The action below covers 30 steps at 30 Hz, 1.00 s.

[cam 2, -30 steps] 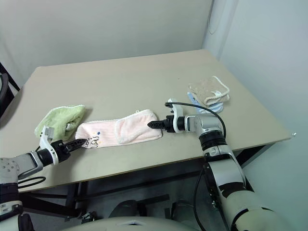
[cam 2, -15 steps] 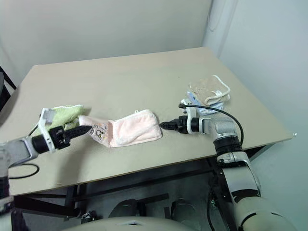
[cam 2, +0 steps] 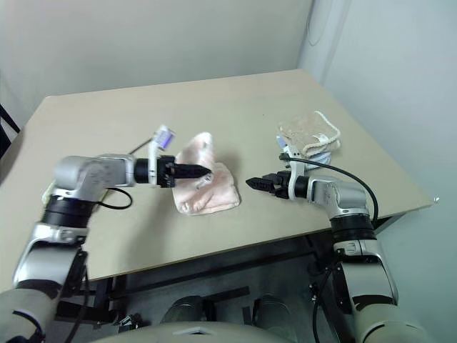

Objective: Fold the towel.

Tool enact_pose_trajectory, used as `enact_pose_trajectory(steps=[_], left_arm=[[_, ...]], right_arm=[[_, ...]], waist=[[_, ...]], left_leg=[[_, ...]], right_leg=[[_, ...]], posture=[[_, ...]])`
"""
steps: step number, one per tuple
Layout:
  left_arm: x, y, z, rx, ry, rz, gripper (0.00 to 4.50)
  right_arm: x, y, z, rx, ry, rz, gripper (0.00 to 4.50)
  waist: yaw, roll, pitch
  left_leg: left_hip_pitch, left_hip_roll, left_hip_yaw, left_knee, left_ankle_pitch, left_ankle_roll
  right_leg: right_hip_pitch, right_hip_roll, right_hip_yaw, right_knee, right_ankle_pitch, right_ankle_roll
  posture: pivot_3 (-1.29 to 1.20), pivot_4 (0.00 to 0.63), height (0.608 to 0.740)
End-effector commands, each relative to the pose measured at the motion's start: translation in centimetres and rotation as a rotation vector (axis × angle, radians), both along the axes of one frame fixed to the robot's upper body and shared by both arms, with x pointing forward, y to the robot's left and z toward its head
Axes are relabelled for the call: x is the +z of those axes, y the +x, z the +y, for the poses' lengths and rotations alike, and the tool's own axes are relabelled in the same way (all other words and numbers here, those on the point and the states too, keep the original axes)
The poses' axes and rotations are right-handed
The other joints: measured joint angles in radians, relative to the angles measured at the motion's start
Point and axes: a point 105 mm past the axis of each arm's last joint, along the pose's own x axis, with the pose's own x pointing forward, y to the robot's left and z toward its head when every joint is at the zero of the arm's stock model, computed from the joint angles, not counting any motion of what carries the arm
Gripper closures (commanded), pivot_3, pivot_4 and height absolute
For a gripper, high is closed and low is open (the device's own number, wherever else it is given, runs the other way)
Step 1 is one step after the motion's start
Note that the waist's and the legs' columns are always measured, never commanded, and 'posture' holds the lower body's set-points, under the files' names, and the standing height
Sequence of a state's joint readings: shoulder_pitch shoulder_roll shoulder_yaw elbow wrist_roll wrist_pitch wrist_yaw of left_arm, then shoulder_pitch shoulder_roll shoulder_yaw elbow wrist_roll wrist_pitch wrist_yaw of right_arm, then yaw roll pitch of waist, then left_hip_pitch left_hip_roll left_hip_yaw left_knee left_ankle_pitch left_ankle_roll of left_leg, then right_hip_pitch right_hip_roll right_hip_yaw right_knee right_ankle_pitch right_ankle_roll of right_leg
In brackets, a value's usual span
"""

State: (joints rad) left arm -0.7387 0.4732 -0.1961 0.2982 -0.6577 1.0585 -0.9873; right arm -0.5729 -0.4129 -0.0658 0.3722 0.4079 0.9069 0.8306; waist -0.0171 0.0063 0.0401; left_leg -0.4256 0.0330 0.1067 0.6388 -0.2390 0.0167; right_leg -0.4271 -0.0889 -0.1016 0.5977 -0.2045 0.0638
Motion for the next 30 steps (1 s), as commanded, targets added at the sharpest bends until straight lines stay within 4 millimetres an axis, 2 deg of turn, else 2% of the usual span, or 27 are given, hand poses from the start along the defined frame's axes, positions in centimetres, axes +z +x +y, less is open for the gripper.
enact_pose_trajectory(steps=[1, 4, 7, 10, 13, 19, 22, 26, 28, 30], left_arm=[[-0.3, 0.7, -0.6, -0.037, 0.042, -0.043, 4.47], [-1.4, 1.0, -1.3, -0.056, 0.078, -0.050, 4.47], [-1.2, 1.1, -2.1, -0.077, 0.050, -0.060, 4.47], [-1.1, 0.8, -2.1, -0.108, 0.054, -0.074, 3.75], [-0.7, 0.9, -1.6, -0.101, 0.041, -0.086, 2.75], [2.4, 0.0, 0.1, -0.097, -0.028, -0.162, 0.79], [4.3, -1.1, 1.1, -0.104, -0.053, -0.257, 0.79], [4.7, -0.5, 4.2, 0.032, 0.033, -0.337, 0.79], [5.1, 0.1, 6.8, 0.150, 0.055, -0.405, 1.17], [5.3, 0.9, 8.8, 0.260, 0.080, -0.458, 1.71]], right_arm=[[1.1, 0.0, -0.5, -0.037, 0.020, -0.051, 0.00], [0.5, -0.3, -0.8, -0.066, 0.001, -0.042, 0.00], [0.1, -0.4, -1.2, -0.093, -0.013, -0.032, 0.00], [0.2, -0.5, -1.4, -0.102, -0.014, -0.030, 0.00], [0.1, -0.4, -1.7, -0.112, -0.020, -0.030, 0.00], [0.7, 0.0, -1.6, -0.110, -0.011, -0.061, 0.00], [2.1, 0.8, -1.7, -0.133, 0.027, -0.137, 0.00], [5.1, 1.1, -0.9, -0.098, 0.120, -0.217, 0.00], [8.0, 0.1, 1.3, 0.030, 0.171, -0.342, 0.40], [9.9, -0.3, 2.5, 0.094, 0.216, -0.404, 0.95]], waist=[[-0.001, 0.000, 0.001], [0.000, 0.001, 0.001], [0.004, 0.001, 0.001], [0.003, 0.001, 0.001], [0.003, 0.001, 0.001], [0.001, 0.001, 0.001], [-0.001, 0.001, 0.002], [-0.001, 0.002, 0.002], [-0.003, 0.003, 0.003], [-0.002, 0.003, 0.003]], left_leg=[[0.000, 0.000, 0.000, 0.001, 0.000, 0.000], [0.000, 0.001, -0.001, 0.003, 0.000, 0.000], [-0.001, 0.002, -0.002, 0.007, -0.001, 0.001], [-0.001, 0.003, -0.002, 0.009, -0.001, 0.002], [-0.001, 0.003, -0.002, 0.009, -0.002, 0.002], [-0.001, 0.003, -0.002, 0.009, -0.002, 0.003], [-0.001, 0.003, -0.002, 0.009, -0.002, 0.003], [-0.001, 0.003, -0.002, 0.010, -0.002, 0.003], [0.000, 0.003, -0.002, 0.011, -0.002, 0.003], [0.001, 0.002, -0.002, 0.011, -0.002, 0.003]], right_leg=[[0.000, 0.000, 0.000, 0.000, 0.000, 0.000], [0.000, 0.001, 0.000, 0.002, -0.001, -0.002], [0.000, 0.000, 0.000, 0.003, -0.002, -0.004], [0.001, -0.001, 0.000, 0.003, -0.002, -0.004], [0.001, -0.001, 0.000, 0.003, -0.002, -0.004], [0.000, -0.001, 0.001, 0.004, -0.002, -0.004], [0.000, -0.001, 0.001, 0.004, -0.002, -0.004], [0.000, 0.000, 0.003, 0.006, -0.002, -0.004], [0.000, 0.000, 0.003, 0.008, -0.002, -0.003], [-0.003, 0.001, 0.007, 0.013, -0.003, -0.003]], posture=[[0.00, 0.000, 0.740], [0.00, 0.000, 0.740], [0.00, 0.000, 0.740], [0.00, 0.000, 0.740], [0.00, 0.000, 0.740], [0.00, 0.000, 0.740], [0.00, 0.000, 0.740], [0.00, 0.000, 0.740], [0.00, 0.000, 0.740], [0.00, 0.000, 0.740]])
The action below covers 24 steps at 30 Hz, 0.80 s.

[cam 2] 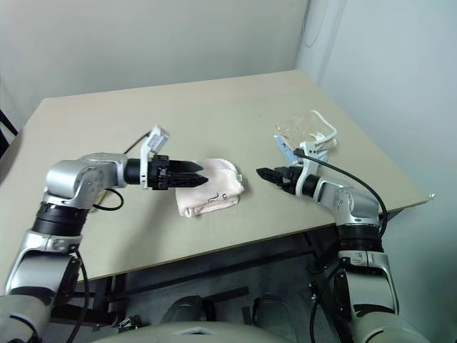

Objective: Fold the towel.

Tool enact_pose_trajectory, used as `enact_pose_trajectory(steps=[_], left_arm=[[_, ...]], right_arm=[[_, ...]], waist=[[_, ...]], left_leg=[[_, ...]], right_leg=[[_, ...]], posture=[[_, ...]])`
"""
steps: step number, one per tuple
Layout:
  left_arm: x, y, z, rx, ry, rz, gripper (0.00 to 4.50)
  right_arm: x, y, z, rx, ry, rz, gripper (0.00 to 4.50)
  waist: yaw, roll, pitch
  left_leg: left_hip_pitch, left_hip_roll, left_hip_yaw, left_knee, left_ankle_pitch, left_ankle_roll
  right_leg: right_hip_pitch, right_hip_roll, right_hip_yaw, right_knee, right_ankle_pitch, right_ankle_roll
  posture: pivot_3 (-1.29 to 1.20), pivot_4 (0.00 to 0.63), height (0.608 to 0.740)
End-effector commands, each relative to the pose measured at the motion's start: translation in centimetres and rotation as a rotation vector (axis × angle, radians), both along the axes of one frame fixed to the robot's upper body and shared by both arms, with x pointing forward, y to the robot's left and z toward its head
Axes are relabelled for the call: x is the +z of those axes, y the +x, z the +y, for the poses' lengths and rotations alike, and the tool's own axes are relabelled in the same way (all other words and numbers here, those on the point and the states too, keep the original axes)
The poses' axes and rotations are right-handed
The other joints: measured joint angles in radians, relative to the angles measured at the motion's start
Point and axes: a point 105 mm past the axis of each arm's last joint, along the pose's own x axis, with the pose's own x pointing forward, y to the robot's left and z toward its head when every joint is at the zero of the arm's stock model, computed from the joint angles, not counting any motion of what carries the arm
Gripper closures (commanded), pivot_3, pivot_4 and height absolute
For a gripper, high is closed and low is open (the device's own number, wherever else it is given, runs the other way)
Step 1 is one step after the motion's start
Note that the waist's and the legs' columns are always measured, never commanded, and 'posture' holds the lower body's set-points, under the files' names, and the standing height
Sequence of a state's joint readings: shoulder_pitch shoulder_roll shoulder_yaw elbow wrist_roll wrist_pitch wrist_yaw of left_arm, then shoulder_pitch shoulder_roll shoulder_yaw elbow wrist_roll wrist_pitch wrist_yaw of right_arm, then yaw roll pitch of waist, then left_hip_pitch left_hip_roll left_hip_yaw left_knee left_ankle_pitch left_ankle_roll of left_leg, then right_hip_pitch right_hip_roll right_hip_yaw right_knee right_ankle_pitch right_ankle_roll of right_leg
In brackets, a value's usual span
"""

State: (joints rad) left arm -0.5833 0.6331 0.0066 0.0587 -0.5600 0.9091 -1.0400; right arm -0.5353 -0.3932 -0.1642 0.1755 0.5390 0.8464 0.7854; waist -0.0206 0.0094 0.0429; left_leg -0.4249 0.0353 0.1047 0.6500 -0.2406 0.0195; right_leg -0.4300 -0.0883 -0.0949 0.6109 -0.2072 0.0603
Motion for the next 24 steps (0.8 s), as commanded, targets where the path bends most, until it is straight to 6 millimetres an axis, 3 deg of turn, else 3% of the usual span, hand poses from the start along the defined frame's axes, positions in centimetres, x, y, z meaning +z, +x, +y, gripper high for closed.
enact_pose_trajectory(steps=[1, 5, 8, 10, 15, 20, 24], left_arm=[[1.7, 1.3, 2.7, 0.147, 0.016, -0.141, 2.05], [0.9, 1.2, 3.8, 0.171, 0.091, -0.187, 3.46], [0.4, 1.4, 3.6, 0.170, 0.105, -0.196, 4.46], [-0.2, 1.2, 2.5, 0.127, 0.128, -0.202, 4.50], [-1.7, 1.0, -0.7, 0.052, 0.083, -0.205, 4.50], [-4.6, 1.3, -2.3, 0.031, 0.085, -0.142, 4.50], [-10.6, 0.8, -2.1, 0.024, 0.221, -0.002, 4.50]], right_arm=[[4.8, -0.5, 2.2, 0.118, 0.076, -0.178, 1.28], [5.8, -0.2, 3.9, 0.180, 0.090, -0.209, 2.73], [5.8, -0.1, 5.5, 0.245, 0.091, -0.215, 3.79], [5.3, 0.5, 6.5, 0.261, 0.097, -0.188, 4.46], [0.6, 1.5, 9.0, 0.292, -0.045, -0.086, 4.46], [-4.4, 1.7, 10.2, 0.289, -0.185, -0.009, 4.46], [-8.6, 1.3, 11.0, 0.275, -0.287, 0.053, 4.46]], waist=[[0.003, -0.001, 0.000], [0.008, -0.001, 0.000], [0.008, -0.001, 0.000], [0.007, -0.001, 0.000], [0.006, -0.001, 0.000], [0.003, -0.001, 0.000], [-0.002, -0.001, 0.000]], left_leg=[[0.000, 0.000, -0.001, 0.001, 0.000, 0.000], [0.001, 0.000, -0.001, 0.003, 0.000, -0.001], [0.001, -0.001, 0.000, 0.003, 0.000, -0.001], [0.001, -0.001, 0.000, 0.003, 0.000, -0.001], [0.001, -0.001, 0.000, 0.002, 0.000, 0.000], [0.001, -0.003, 0.001, 0.003, 0.000, 0.000], [0.005, -0.003, 0.002, 0.003, 0.000, -0.001]], right_leg=[[0.000, 0.000, 0.000, 0.002, -0.001, 0.001], [0.001, 0.000, 0.000, 0.002, -0.001, -0.001], [0.001, -0.001, 0.000, 0.002, -0.001, -0.002], [0.001, -0.001, 0.000, 0.002, -0.001, -0.002], [0.001, 0.000, 0.000, 0.003, -0.001, -0.001], [0.001, 0.001, 0.000, 0.004, 0.001, 0.002], [0.003, 0.001, 0.002, 0.006, 0.001, 0.002]], posture=[[0.00, 0.000, 0.740], [0.00, 0.000, 0.740], [0.00, 0.000, 0.740], [0.00, 0.000, 0.740], [0.00, 0.000, 0.740], [0.00, 0.000, 0.740], [0.00, 0.000, 0.740]])
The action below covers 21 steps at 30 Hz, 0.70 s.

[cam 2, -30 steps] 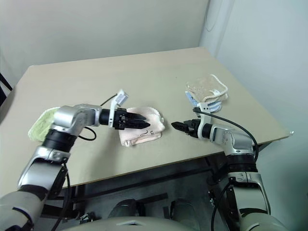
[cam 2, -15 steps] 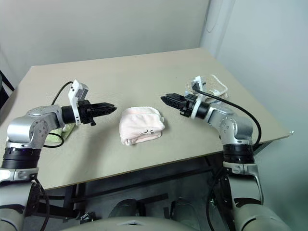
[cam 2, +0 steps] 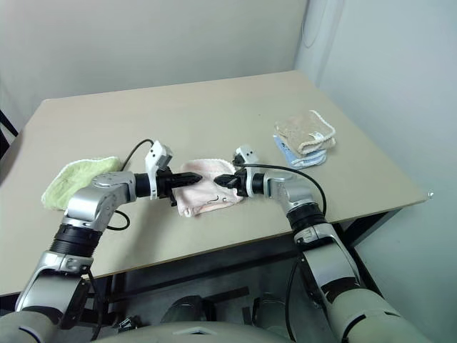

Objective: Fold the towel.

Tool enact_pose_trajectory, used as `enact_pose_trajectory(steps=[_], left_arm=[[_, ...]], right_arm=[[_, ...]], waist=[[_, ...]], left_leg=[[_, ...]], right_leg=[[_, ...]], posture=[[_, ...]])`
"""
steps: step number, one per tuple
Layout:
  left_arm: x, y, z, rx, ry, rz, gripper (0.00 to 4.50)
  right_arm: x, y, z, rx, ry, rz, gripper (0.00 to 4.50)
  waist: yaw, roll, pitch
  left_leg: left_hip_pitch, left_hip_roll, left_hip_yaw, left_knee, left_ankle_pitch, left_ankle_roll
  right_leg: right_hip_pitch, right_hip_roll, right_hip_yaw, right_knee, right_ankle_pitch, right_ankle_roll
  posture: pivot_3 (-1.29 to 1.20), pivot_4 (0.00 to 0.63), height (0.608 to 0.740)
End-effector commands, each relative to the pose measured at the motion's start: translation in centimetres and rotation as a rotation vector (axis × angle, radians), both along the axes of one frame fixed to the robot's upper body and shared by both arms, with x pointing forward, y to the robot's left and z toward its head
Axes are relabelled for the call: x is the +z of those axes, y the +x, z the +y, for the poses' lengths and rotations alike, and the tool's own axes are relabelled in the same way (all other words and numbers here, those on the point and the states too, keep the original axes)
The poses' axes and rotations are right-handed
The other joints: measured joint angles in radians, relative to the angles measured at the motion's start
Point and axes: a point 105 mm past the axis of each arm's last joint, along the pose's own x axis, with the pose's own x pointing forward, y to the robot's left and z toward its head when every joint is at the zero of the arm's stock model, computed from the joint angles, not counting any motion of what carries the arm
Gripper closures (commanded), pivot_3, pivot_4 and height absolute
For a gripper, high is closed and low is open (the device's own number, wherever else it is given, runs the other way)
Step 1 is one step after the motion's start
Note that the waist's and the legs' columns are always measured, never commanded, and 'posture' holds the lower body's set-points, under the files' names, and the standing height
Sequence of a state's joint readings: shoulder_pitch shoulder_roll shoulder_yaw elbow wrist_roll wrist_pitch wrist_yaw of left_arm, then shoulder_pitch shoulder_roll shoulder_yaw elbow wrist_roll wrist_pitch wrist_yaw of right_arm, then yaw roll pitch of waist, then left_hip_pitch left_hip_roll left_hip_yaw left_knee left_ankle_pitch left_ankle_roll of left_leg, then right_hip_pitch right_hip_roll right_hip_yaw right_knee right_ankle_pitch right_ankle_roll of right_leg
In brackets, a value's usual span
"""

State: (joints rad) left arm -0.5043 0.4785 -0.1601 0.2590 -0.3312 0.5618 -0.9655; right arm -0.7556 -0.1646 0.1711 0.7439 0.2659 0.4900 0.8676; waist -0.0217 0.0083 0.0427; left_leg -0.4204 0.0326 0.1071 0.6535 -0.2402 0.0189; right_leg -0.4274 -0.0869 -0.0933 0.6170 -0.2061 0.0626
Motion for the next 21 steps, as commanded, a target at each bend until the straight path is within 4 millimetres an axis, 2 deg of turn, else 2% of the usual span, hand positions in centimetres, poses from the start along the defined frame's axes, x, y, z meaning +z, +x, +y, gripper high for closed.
enact_pose_trajectory(steps=[1, 4, 6, 8, 11, 12, 14, 16, 18, 21], left_arm=[[-3.7, -0.1, 0.4, 0.007, 0.096, 0.050, 4.50], [-5.4, 0.2, 0.7, 0.050, 0.093, 0.087, 4.50], [-5.2, 0.6, 0.8, 0.083, 0.049, 0.088, 4.50], [-3.7, 0.9, 0.8, 0.087, -0.024, 0.073, 4.50], [-0.7, 0.8, 1.1, 0.082, -0.139, 0.064, 4.50], [0.9, 0.7, 1.6, 0.082, -0.190, 0.057, 4.13], [3.7, 0.3, 2.8, 0.106, -0.265, 0.051, 3.68], [5.4, -0.4, 4.3, 0.150, -0.302, 0.068, 2.98], [5.8, -1.5, 5.8, 0.198, -0.306, 0.115, 2.25], [5.1, -2.8, 7.7, 0.304, -0.314, 0.213, 1.25]], right_arm=[[-1.9, -0.1, 0.9, 0.010, -0.079, -0.019, 4.46], [-2.7, -0.5, 1.3, 0.018, -0.083, -0.024, 4.46], [-2.1, -0.3, 1.4, 0.017, -0.044, -0.033, 4.46], [-0.9, 0.0, 1.1, 0.024, -0.001, -0.049, 4.46], [1.2, -0.1, 0.7, 0.069, 0.079, -0.068, 4.46], [2.4, -0.3, 0.5, 0.099, 0.125, -0.083, 4.08], [4.5, -0.6, 0.2, 0.129, 0.210, -0.090, 3.62], [6.2, -0.9, -0.1, 0.140, 0.260, -0.098, 2.95], [7.5, -1.4, -0.4, 0.152, 0.301, -0.106, 2.22], [8.7, -1.5, -0.9, 0.131, 0.333, -0.112, 1.21]], waist=[[-0.001, -0.001, -0.001], [0.000, -0.002, -0.006], [0.000, -0.001, -0.007], [0.000, -0.001, -0.007], [0.000, -0.001, -0.006], [0.000, -0.001, -0.006], [0.000, -0.002, -0.005], [-0.005, -0.003, -0.005], [-0.017, -0.003, -0.005], [-0.024, -0.003, -0.005]], left_leg=[[0.001, 0.000, 0.000, 0.000, 0.000, 0.000], [0.010, 0.002, 0.000, -0.001, 0.000, -0.001], [0.018, 0.004, 0.000, -0.002, -0.002, -0.003], [0.022, 0.004, 0.000, -0.003, -0.002, -0.004], [0.017, 0.005, 0.000, -0.004, -0.002, -0.004], [0.014, 0.006, 0.000, -0.004, -0.002, -0.004], [0.010, 0.005, 0.000, -0.003, -0.002, -0.004], [0.008, 0.005, -0.001, -0.003, 0.000, -0.004], [0.007, 0.005, -0.002, -0.004, 0.001, -0.003], [0.008, 0.004, -0.002, -0.006, -0.001, -0.004]], right_leg=[[0.001, 0.000, 0.000, 0.000, 0.000, 0.000], [0.009, 0.000, 0.001, 0.000, -0.001, -0.002], [0.014, 0.000, 0.000, -0.003, -0.004, -0.001], [0.017, -0.001, 0.000, -0.005, -0.003, -0.002], [0.016, -0.002, -0.001, -0.005, -0.001, -0.003], [0.012, -0.002, -0.001, -0.003, 0.000, -0.005], [0.004, -0.001, 0.000, 0.000, 0.000, -0.005], [0.000, 0.000, 0.001, 0.005, 0.001, -0.007], [-0.001, 0.000, 0.001, 0.006, 0.000, -0.006], [-0.001, 0.000, 0.002, 0.006, -0.002, -0.005]], posture=[[0.00, 0.000, 0.740], [0.00, 0.000, 0.740], [0.00, 0.000, 0.740], [0.00, 0.000, 0.740], [0.00, 0.000, 0.740], [0.00, 0.000, 0.740], [0.00, 0.000, 0.740], [0.00, 0.000, 0.740], [0.00, 0.000, 0.740], [0.00, 0.000, 0.740]])
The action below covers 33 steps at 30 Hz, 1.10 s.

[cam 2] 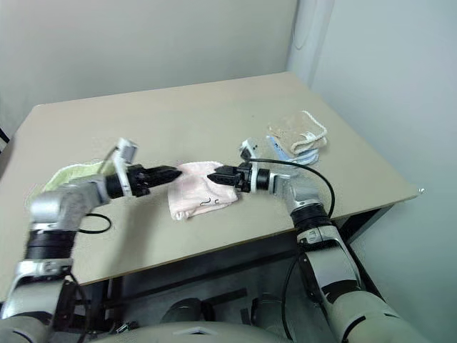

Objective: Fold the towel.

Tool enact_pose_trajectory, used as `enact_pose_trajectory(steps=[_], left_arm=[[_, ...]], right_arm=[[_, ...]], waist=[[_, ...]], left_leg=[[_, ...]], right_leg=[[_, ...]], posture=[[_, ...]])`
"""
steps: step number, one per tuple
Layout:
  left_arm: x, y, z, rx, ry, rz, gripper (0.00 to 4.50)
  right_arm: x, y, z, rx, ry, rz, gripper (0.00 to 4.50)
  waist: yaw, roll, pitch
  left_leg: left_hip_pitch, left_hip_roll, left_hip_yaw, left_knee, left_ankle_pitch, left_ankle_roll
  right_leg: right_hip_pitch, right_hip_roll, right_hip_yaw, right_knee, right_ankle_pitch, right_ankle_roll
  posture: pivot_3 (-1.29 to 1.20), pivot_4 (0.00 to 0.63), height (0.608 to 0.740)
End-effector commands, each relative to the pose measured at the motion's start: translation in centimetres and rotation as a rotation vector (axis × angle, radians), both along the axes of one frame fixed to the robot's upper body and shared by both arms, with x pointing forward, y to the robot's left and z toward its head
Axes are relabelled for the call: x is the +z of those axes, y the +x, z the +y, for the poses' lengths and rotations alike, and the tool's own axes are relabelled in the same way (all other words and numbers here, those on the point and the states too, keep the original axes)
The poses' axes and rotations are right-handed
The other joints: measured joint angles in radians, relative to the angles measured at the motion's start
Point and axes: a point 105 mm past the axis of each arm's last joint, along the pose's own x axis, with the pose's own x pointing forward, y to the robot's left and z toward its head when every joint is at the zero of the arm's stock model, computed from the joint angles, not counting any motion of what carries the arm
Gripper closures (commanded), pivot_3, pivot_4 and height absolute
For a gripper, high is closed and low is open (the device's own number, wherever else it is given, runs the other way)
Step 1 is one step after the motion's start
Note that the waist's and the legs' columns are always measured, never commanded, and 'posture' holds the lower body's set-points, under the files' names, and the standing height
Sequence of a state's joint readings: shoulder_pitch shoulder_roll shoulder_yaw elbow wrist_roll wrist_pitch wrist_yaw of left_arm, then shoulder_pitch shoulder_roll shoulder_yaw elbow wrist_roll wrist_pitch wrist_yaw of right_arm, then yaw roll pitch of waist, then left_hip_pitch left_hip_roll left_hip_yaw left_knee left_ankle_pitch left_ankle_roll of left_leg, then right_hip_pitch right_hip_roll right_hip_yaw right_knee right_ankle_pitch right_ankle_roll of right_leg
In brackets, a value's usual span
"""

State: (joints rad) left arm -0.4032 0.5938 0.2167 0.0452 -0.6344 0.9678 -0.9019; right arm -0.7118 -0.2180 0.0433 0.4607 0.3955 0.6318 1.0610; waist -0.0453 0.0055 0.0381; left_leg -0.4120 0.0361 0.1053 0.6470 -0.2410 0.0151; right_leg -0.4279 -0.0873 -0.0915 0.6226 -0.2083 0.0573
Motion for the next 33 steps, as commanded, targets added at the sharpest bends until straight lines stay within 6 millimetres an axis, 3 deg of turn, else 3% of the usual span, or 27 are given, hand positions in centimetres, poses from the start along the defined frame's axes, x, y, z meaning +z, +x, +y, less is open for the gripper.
enact_pose_trajectory(steps=[1, 3, 9, 15, 18, 23, 33], left_arm=[[-0.6, -1.3, 1.5, 0.091, -0.062, 0.138, 0.87], [-2.1, -1.6, 2.1, 0.168, -0.087, 0.260, 0.13], [-6.1, -1.1, 1.7, 0.328, -0.167, 0.535, 0.03], [-7.0, -0.9, -2.1, 0.288, -0.338, 0.688, 0.03], [-8.6, -0.6, -5.2, 0.275, -0.413, 0.781, 0.03], [-7.5, -0.4, -8.7, 0.166, -0.483, 0.801, 0.03], [-7.0, 1.6, -11.8, 0.102, -0.443, 0.778, 0.03]], right_arm=[[2.2, 0.1, -0.3, -0.026, 0.063, -0.026, 0.85], [2.5, 1.1, -1.0, -0.105, 0.081, -0.001, 0.09], [2.2, 1.2, -1.5, -0.132, 0.095, 0.039, 0.01], [1.6, 1.6, -1.5, -0.176, 0.081, 0.066, 0.01], [1.1, 1.7, -1.7, -0.202, 0.051, 0.069, 0.01], [0.4, 2.0, -2.5, -0.243, 0.003, 0.079, 0.01], [-0.3, 2.5, -3.8, -0.313, -0.036, 0.083, 0.01]], waist=[[0.001, 0.000, 0.000], [0.003, -0.002, 0.001], [0.009, -0.004, 0.002], [0.018, -0.004, 0.001], [0.041, -0.003, 0.001], [0.065, -0.002, 0.000], [0.065, -0.002, 0.001]], left_leg=[[0.000, 0.000, 0.000, 0.000, 0.000, 0.000], [0.000, 0.000, 0.000, 0.001, 0.000, 0.000], [0.002, -0.002, -0.002, 0.004, -0.001, -0.003], [0.003, -0.003, -0.002, 0.003, -0.002, -0.003], [0.003, -0.004, -0.002, 0.002, -0.002, -0.003], [0.002, -0.008, -0.002, 0.003, -0.003, 0.000], [-0.001, -0.010, -0.003, 0.003, -0.005, 0.003]], right_leg=[[0.000, 0.000, 0.000, 0.000, 0.000, 0.000], [0.000, 0.000, 0.000, 0.000, -0.001, 0.000], [0.005, -0.001, -0.001, -0.004, -0.003, 0.000], [0.006, -0.003, -0.001, -0.004, 0.000, -0.004], [0.006, -0.003, -0.001, -0.006, -0.001, -0.003], [0.005, -0.009, -0.004, -0.010, -0.001, -0.003], [0.006, -0.011, -0.005, -0.012, -0.001, -0.001]], posture=[[0.00, 0.000, 0.740], [0.00, 0.000, 0.740], [0.00, 0.000, 0.740], [0.00, 0.000, 0.740], [0.00, 0.000, 0.740], [0.00, 0.000, 0.740], [0.00, 0.000, 0.740]])
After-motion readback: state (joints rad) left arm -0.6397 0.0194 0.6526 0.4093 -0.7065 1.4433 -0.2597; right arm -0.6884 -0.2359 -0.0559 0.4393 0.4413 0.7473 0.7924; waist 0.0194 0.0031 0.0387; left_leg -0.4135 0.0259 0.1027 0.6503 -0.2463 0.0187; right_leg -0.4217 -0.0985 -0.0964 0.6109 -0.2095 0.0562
